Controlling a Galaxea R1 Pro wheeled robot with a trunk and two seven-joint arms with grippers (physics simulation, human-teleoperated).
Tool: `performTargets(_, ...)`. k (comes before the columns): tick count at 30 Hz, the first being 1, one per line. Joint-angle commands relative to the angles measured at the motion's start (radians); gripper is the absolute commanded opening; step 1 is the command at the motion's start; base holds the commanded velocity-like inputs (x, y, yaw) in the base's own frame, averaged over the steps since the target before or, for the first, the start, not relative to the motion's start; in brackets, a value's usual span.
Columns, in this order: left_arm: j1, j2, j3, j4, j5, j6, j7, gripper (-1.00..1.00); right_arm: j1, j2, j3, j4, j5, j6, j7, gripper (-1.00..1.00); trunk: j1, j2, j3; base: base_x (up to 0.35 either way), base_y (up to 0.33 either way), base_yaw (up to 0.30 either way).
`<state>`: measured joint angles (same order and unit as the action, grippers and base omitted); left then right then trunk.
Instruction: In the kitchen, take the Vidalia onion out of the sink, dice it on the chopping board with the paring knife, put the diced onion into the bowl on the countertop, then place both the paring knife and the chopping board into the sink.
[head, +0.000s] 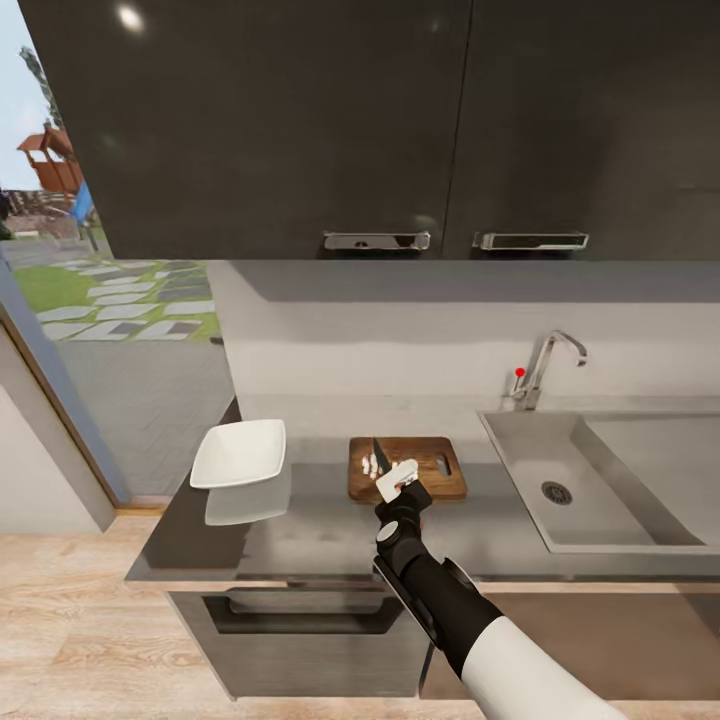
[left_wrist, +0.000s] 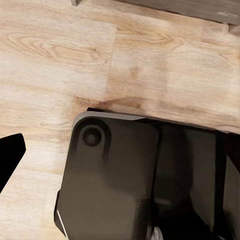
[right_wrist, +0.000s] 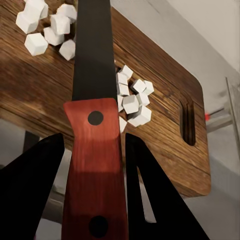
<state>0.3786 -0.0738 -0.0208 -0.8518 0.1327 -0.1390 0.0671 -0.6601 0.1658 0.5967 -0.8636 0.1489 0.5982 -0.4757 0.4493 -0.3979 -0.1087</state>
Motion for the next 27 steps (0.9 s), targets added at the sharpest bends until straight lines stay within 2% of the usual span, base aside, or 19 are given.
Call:
performTargets(1, 0.000, 0.000, -0.002, -0.001, 0.010, -0.002, 0.004, 1.00, -0.001, 0.000, 0.003, -0.001, 0.007, 0.008, -0.001, -1.00, 0.001, -0.002, -0.002, 0.000, 0.000, 0.000)
performTargets(9, 0.000, 0.001, -0.002, -0.001, 0.010, -0.002, 0.004, 1.00, -0.001, -0.005, -0.013, -0.021, 0.009, 0.001, -0.002, -1.00, 0.001, -0.002, -0.002, 0.000, 0.000, 0.000)
performTargets(10, 0.000, 0.001, -0.002, -0.001, 0.010, -0.002, 0.004, 1.00, -0.001, -0.005, -0.036, -0.039, 0.007, -0.001, -0.001, -1.00, 0.001, -0.002, -0.002, 0.000, 0.000, 0.000)
performTargets(11, 0.000, 0.000, -0.002, -0.001, 0.010, -0.002, 0.004, 1.00, -0.001, -0.006, -0.079, -0.068, 0.005, -0.003, 0.002, -1.00, 0.001, -0.002, -0.002, 0.000, 0.000, 0.000)
performTargets(13, 0.000, 0.000, -0.002, -0.001, 0.010, -0.002, 0.004, 1.00, -0.001, -0.007, -0.206, -0.133, -0.004, -0.005, 0.016, -1.00, 0.001, -0.002, -0.002, 0.000, 0.000, 0.000)
performTargets(15, 0.000, 0.000, -0.002, -0.001, 0.010, -0.002, 0.004, 1.00, -0.001, -0.007, -0.283, -0.171, -0.016, -0.007, 0.055, -1.00, 0.001, -0.002, -0.002, 0.000, 0.000, 0.000)
performTargets(19, 0.000, 0.000, -0.002, -0.001, 0.010, -0.002, 0.004, 1.00, -0.001, -0.011, -0.339, -0.199, -0.055, -0.007, 0.220, -1.00, 0.001, -0.002, -0.002, 0.000, 0.000, 0.000)
performTargets(20, 0.000, 0.000, -0.002, -0.001, 0.010, -0.002, 0.004, 1.00, -0.001, -0.014, -0.360, -0.204, -0.057, -0.008, 0.243, -1.00, 0.001, -0.002, -0.002, 0.000, 0.000, 0.000)
performTargets(22, 0.000, 0.000, -0.002, -0.001, 0.010, -0.002, 0.004, 1.00, -0.002, -0.021, -0.451, -0.214, -0.062, -0.008, 0.309, -1.00, 0.001, -0.002, -0.002, 0.000, 0.000, 0.000)
performTargets(24, 0.000, 0.000, -0.002, -0.001, 0.010, -0.002, 0.004, 1.00, -0.002, -0.023, -0.510, -0.218, -0.062, -0.008, 0.384, -1.00, 0.001, -0.002, -0.002, 0.000, 0.000, 0.000)
performTargets(27, 0.000, 0.000, -0.002, 0.000, 0.010, -0.002, 0.004, 1.00, -0.001, -0.032, -0.528, -0.219, -0.062, -0.008, 0.430, -1.00, 0.001, -0.002, -0.002, 0.000, 0.000, 0.000)
